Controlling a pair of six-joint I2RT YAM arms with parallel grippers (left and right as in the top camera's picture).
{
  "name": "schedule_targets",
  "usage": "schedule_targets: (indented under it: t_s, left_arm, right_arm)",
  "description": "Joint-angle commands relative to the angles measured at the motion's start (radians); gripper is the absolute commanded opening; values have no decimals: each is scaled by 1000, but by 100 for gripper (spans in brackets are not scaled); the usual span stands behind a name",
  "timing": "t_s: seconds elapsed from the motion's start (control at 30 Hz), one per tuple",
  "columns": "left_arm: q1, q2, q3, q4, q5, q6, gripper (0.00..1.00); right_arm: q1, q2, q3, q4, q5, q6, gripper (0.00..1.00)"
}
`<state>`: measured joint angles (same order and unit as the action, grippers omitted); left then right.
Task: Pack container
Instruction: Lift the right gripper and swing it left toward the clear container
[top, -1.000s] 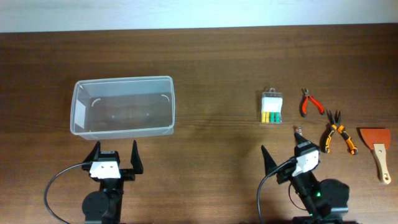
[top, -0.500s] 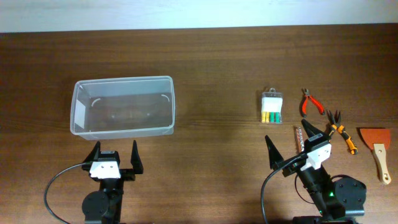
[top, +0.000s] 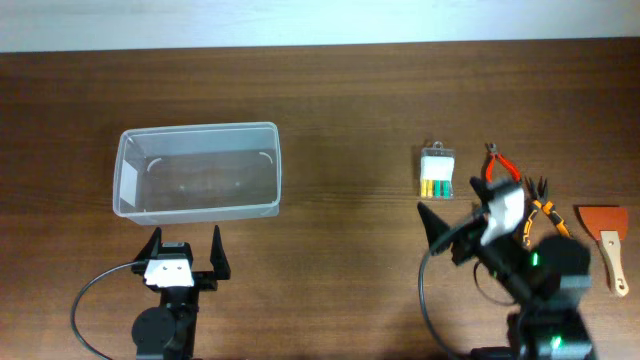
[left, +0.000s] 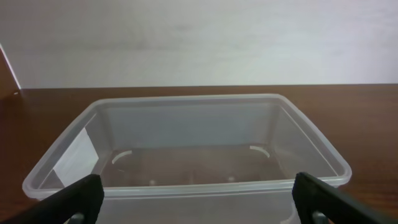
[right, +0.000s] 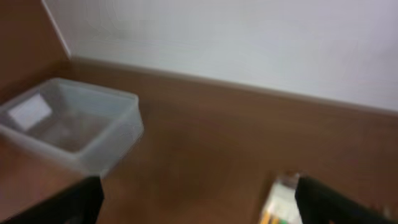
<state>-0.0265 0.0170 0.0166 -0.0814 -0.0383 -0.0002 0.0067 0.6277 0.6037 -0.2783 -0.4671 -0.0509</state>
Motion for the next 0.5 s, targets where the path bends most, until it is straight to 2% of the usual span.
schedule_targets:
  t_s: [0.0,0.1,0.2,0.37,0.47]
  left_arm:
    - [4,18,-8,2,-11,16,99]
    - [4,36,-8,2,-11,16,99]
    - [4,44,-8,2,-11,16,99]
    - [4,44,-8,3,-11,16,99]
    - [4,44,-8,20,-11,16,99]
  right_arm:
    - [50,190,219,-141,58,-73,99]
    - [109,380,435,-352,205,-76,99]
    - [148,535,637,-521,217,-75,99]
    - [161,686,833,-573,89,-7,99]
    - [203,747,901,-621,134,0,99]
